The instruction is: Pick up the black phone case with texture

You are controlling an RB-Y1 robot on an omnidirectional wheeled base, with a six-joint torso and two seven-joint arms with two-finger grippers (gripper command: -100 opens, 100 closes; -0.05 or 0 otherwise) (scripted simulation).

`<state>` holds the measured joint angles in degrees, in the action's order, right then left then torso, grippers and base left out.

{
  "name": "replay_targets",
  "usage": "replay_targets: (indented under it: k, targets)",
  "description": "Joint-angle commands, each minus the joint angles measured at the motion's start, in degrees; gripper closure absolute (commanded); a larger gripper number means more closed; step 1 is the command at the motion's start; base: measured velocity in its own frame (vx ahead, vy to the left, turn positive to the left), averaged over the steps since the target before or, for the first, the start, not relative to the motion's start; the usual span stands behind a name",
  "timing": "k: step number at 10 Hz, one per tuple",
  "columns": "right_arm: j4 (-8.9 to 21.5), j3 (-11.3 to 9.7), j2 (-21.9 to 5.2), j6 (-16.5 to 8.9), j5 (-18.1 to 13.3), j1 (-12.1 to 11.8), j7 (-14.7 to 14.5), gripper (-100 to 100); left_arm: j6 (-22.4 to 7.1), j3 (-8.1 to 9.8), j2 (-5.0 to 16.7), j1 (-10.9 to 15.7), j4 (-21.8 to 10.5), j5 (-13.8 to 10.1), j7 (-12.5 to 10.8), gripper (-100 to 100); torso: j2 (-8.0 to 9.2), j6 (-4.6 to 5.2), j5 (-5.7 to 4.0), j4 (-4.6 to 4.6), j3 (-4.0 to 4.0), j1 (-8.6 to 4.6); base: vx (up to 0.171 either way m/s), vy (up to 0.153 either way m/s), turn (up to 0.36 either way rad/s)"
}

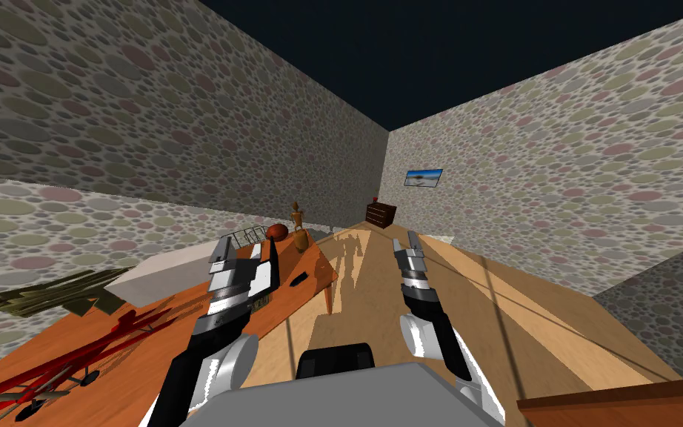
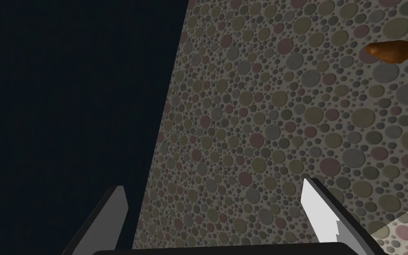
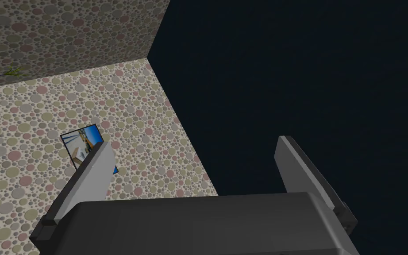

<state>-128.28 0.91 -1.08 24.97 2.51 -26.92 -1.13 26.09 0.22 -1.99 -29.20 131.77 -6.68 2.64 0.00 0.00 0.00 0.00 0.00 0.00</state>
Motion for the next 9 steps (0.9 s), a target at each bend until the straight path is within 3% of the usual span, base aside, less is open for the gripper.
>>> replay_targets:
  k: [1, 5, 8, 9]
  targets:
    - [0.0, 0.0, 0.0, 0.0, 0.0, 0.0, 0.0, 0, -1.1, 0.76, 2.1, 0.1, -0.5, -0.3, -0.1, -100, 0.0, 0.0, 0.0, 0.0, 0.0, 0.0, 0.011, -0.017, -0.042]
    - [0.0, 0.0, 0.0, 0.0, 0.0, 0.0, 0.0, 0, -6.9, 5.13, 8.3, 0.5, -3.6, -1.8, -0.3, -100, -0.17, 0.01, -0.04, -0.04, -0.1, -0.17, 0.043, -0.051, -0.072]
    - [0.0, 0.0, 0.0, 0.0, 0.0, 0.0, 0.0, 0, -10.2, 6.71, 9.7, 0.7, -4.8, -2.4, -0.4, -100, -0.17, 0.01, -0.03, -0.04, -0.1, -0.14, 0.036, -0.037, -0.045]
    - [0.0, 0.0, 0.0, 0.0, 0.0, 0.0, 0.0, 0, -12.2, 8.43, 11.0, 0.9, -6.1, -3.0, -0.5, -100, -0.14, -0.01, -0.03, -0.03, -0.08, -0.13, 0.046, -0.043, -0.08]
